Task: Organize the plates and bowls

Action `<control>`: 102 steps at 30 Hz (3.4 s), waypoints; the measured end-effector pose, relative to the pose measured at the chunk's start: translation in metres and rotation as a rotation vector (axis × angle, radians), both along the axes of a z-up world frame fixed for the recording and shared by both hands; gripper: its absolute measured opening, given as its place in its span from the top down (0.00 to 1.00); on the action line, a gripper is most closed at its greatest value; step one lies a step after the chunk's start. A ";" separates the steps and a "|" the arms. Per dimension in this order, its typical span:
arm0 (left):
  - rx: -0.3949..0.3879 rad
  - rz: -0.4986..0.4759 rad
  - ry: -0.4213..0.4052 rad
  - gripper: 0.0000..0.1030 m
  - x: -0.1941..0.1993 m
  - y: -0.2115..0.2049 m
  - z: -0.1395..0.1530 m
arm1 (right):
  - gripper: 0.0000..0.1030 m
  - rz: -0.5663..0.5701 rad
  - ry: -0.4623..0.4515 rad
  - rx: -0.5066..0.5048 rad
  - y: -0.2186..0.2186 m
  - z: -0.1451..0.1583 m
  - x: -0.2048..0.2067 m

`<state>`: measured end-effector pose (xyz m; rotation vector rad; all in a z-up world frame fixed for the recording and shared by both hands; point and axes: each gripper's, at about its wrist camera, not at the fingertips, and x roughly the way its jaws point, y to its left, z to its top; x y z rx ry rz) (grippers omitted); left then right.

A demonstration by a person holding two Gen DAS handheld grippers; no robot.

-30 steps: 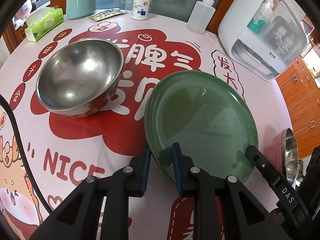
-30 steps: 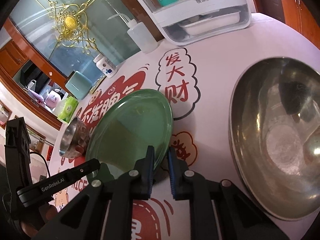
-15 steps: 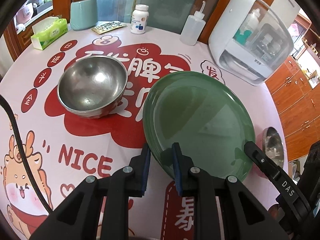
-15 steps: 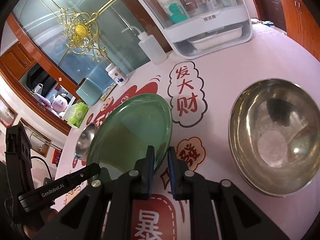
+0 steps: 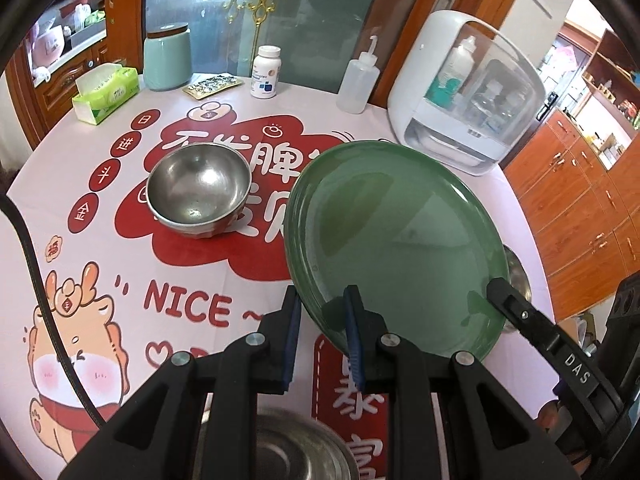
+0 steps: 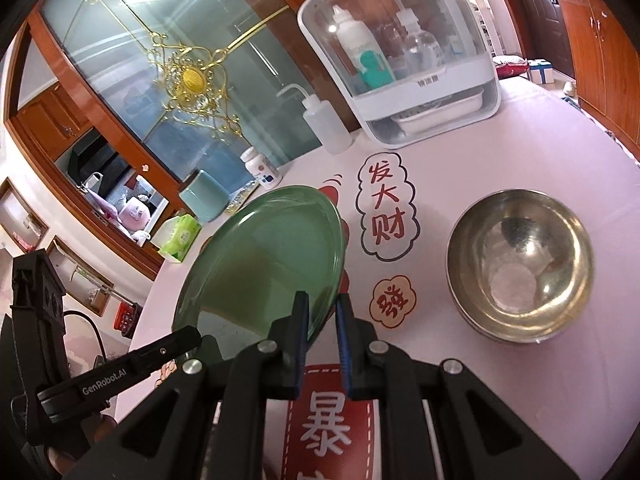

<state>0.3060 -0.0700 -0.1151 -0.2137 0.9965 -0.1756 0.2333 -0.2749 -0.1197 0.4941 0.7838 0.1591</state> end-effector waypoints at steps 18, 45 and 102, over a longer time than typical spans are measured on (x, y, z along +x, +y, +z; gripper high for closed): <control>-0.010 -0.053 -0.070 0.81 -0.087 0.015 0.042 | 0.87 -0.001 -0.043 -0.022 0.019 0.041 -0.082; -0.010 -0.175 -0.076 0.81 -0.244 0.032 0.035 | 0.87 -0.091 -0.013 -0.056 0.049 0.037 -0.241; 0.085 -0.347 0.233 0.78 -0.285 0.001 -0.077 | 0.86 -0.099 0.361 -0.110 0.041 -0.056 -0.288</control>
